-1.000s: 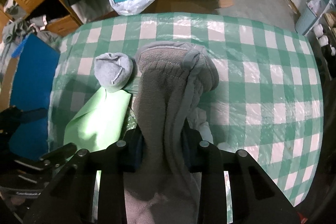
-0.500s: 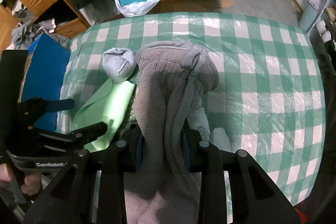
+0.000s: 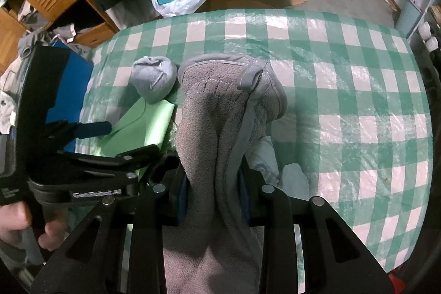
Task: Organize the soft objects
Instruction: 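Lift the grey slipper with the right gripper while the left gripper approaches the green cloth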
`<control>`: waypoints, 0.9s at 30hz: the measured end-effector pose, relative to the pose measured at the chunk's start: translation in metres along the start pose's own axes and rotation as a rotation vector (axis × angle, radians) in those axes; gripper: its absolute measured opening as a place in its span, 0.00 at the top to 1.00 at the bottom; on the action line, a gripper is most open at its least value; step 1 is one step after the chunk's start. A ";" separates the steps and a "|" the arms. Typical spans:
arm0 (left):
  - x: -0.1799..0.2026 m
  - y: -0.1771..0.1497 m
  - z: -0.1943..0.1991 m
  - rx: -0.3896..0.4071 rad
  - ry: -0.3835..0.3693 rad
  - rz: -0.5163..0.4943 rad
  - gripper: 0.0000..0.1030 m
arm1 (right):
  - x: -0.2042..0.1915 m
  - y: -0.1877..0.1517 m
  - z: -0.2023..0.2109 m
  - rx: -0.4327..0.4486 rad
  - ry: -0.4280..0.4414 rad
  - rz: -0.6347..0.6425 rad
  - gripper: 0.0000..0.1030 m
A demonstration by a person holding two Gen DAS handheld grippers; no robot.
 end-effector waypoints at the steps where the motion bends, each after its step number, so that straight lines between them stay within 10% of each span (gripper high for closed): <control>1: 0.000 0.000 0.000 0.006 -0.005 -0.001 0.12 | 0.000 0.000 0.000 0.000 0.000 0.002 0.72; 4: 0.000 0.000 0.001 0.017 -0.010 0.002 0.18 | 0.000 -0.001 0.000 -0.002 0.002 0.000 0.72; 13: -0.016 -0.007 0.000 0.006 -0.041 0.006 0.84 | 0.002 -0.001 -0.002 -0.009 -0.007 0.000 0.72; 27: -0.040 -0.029 0.010 0.011 -0.008 0.021 0.86 | 0.004 -0.003 -0.007 -0.022 -0.028 0.004 0.72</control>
Point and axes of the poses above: each gripper's, at about its wrist camera, not at the fingertips, and z roughly against the way its jaws point, x to its right, y to its top, the point moved 9 cm from there along -z, roughly the way its jaws point, and after that the axes turned 4 degrees about y, right-handed, at the moved point
